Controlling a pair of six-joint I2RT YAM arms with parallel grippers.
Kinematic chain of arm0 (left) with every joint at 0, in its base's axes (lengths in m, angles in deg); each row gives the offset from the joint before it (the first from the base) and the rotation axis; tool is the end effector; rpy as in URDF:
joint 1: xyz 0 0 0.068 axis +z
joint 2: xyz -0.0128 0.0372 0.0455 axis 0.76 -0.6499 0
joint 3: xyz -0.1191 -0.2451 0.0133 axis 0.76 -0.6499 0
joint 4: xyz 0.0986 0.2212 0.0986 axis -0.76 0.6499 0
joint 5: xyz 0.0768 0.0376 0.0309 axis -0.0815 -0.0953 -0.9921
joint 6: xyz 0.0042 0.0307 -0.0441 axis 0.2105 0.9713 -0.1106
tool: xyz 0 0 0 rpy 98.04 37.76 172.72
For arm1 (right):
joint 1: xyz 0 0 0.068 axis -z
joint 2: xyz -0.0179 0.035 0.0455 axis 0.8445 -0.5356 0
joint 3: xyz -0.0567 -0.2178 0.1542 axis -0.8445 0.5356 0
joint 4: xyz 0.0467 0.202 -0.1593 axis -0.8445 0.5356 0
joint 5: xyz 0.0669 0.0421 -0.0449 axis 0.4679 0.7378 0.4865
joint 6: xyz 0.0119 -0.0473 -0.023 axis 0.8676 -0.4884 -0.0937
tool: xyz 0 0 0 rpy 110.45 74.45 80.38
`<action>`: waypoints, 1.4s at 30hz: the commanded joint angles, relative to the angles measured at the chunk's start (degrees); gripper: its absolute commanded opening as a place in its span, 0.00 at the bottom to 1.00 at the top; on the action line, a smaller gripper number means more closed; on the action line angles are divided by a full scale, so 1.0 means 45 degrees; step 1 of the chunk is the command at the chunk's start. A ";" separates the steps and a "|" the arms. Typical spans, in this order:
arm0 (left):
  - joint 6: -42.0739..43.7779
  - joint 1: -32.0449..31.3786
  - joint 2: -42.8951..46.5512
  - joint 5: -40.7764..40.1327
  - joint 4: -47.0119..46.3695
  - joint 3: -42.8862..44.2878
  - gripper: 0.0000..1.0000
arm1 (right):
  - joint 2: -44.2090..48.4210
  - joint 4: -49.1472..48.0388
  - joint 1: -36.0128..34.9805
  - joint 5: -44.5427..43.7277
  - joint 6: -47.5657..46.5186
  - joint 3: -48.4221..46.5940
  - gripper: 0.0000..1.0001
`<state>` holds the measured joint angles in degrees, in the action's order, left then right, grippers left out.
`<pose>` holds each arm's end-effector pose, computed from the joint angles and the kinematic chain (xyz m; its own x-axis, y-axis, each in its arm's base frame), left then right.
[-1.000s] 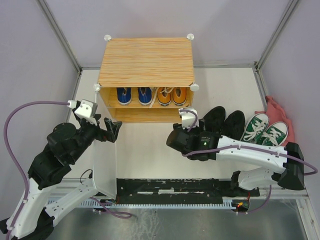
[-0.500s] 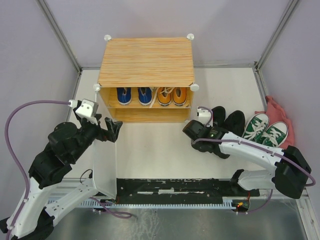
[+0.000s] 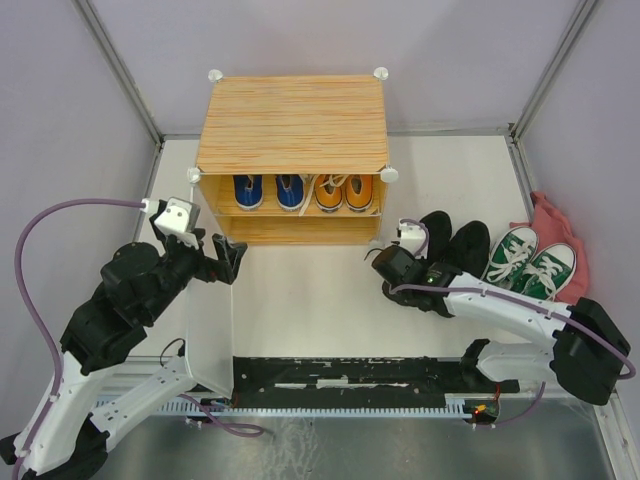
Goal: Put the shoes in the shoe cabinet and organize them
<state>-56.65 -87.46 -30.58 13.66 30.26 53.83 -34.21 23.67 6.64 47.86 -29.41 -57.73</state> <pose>0.0679 -0.0418 0.4147 -0.2487 0.0212 -0.9684 0.3740 0.9243 -0.0758 0.1562 0.1593 0.2036 -0.7061 0.0524 -0.7062 0.0834 0.9965 -0.0094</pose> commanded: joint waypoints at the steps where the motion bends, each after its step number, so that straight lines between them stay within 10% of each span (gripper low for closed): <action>1: -0.0517 0.0026 0.0076 0.0167 -0.0265 0.0061 0.99 | 0.1014 0.1186 -0.0547 0.0170 0.0912 0.0213 0.05; 11: -0.0582 0.0026 0.0104 0.0290 -0.0170 0.0392 0.99 | 0.1325 0.5647 -0.5214 -0.0817 0.4016 -0.2866 0.03; 20: -0.0603 0.0026 0.0232 0.0319 -0.0034 0.0564 0.99 | -0.0803 0.4512 -0.8473 -0.0552 0.2638 -0.5494 0.02; 29: -0.0619 0.0016 0.0178 0.0450 0.0257 0.1036 0.99 | -0.3300 0.0313 -0.8063 -0.1931 -0.1472 -0.7328 0.02; 42: -0.0487 0.0041 0.0012 0.0702 0.0110 0.1003 0.99 | -0.6911 -0.2412 -0.5482 0.1897 -0.3862 -1.0221 0.02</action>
<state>-57.28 -87.46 -30.03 15.30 31.79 56.91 -63.60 21.29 -19.29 54.02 -42.30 -97.64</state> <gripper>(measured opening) 0.991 0.108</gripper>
